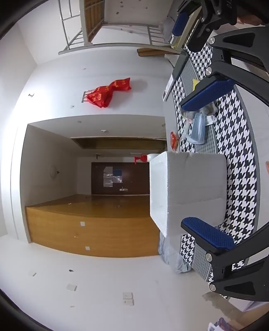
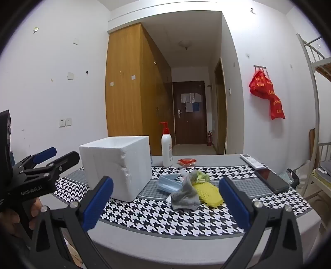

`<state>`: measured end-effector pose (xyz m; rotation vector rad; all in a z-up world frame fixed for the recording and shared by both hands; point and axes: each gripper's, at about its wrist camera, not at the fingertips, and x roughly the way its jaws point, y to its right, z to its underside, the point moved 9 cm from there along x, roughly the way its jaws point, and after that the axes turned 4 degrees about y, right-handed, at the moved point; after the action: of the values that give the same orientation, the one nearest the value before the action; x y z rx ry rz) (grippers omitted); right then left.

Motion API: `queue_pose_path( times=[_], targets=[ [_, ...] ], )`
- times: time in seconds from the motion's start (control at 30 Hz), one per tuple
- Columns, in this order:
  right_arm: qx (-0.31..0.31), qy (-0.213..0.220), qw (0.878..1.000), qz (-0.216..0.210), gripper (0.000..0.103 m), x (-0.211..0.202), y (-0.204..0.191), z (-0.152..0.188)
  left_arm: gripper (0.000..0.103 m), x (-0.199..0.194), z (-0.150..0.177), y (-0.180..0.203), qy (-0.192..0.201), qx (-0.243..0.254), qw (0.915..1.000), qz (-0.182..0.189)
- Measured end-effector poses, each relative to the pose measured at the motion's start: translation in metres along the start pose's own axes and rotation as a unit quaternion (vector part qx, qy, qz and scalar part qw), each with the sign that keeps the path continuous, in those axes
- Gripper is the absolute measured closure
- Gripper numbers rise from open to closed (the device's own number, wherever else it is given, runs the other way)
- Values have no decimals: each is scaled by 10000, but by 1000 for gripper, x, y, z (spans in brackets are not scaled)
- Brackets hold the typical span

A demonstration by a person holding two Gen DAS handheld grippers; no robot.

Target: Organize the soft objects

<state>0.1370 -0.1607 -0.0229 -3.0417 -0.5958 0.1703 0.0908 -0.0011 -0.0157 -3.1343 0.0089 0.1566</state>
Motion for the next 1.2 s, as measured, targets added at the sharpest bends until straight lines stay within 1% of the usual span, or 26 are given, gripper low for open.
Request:
queue_pose_path(
  times=[0.03,0.1,0.17,0.3,0.37,0.67,0.83,1.2],
  targets=[
    [-3,11,10000,6,0,0,0,0,1,1,1,1,-25,8,10000,-16],
    [6,8,10000,7,0,0,0,0,1,-1,-1,-3,44,-17,10000,-71],
    [28,9,10000,-2,0,0,0,0,1,-6,-3,-2,133,-6,9999,-40],
    [49,12,10000,-1,0,-1,2,0,1,-1,1,-2,45,-3,10000,-13],
    [-50,-19,10000,34,0,2,-1,3,1,-1,1,-2,56,-16,10000,20],
    [21,-11,10000,43,0,-2,1,0,1,0,4,-2,28,29,10000,-70],
    [36,-34,9999,96,0,-4,1,-2,1,-2,5,2,25,19,10000,43],
    [77,-19,9999,93,0,-6,3,-4,1,-6,1,3,44,30,10000,18]
  ],
)
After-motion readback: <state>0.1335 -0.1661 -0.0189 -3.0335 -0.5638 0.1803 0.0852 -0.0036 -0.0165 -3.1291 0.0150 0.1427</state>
